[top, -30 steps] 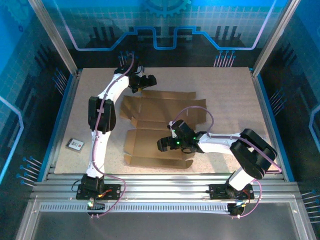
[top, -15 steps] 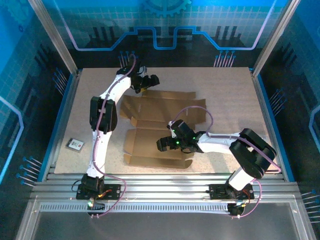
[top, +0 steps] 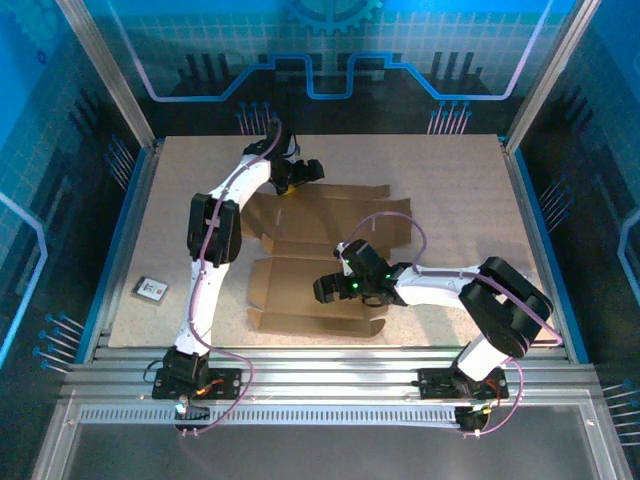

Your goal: Fold the paper box

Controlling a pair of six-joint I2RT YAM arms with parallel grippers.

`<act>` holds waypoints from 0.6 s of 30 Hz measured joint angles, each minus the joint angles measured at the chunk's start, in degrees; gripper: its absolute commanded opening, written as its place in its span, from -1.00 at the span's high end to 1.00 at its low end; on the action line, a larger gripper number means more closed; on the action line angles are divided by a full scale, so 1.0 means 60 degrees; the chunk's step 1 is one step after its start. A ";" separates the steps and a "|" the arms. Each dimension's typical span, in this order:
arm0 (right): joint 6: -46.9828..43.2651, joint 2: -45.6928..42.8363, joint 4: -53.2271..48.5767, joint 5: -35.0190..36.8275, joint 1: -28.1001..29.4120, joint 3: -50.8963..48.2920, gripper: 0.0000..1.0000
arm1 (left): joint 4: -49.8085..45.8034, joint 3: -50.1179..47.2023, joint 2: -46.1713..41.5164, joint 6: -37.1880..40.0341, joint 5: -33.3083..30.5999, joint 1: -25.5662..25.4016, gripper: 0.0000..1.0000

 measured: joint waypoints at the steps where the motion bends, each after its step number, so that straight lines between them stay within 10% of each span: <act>1: -0.0004 -0.0004 -0.0018 0.0044 0.0036 0.0007 -1.00 | -0.0018 0.0000 0.0000 0.0000 -0.0084 -0.0007 -0.88; 18: -0.0066 -0.0095 -0.0353 0.0291 0.0291 0.0062 -1.00 | -0.1231 -0.0361 -0.1042 0.0433 -0.0295 0.0433 -0.86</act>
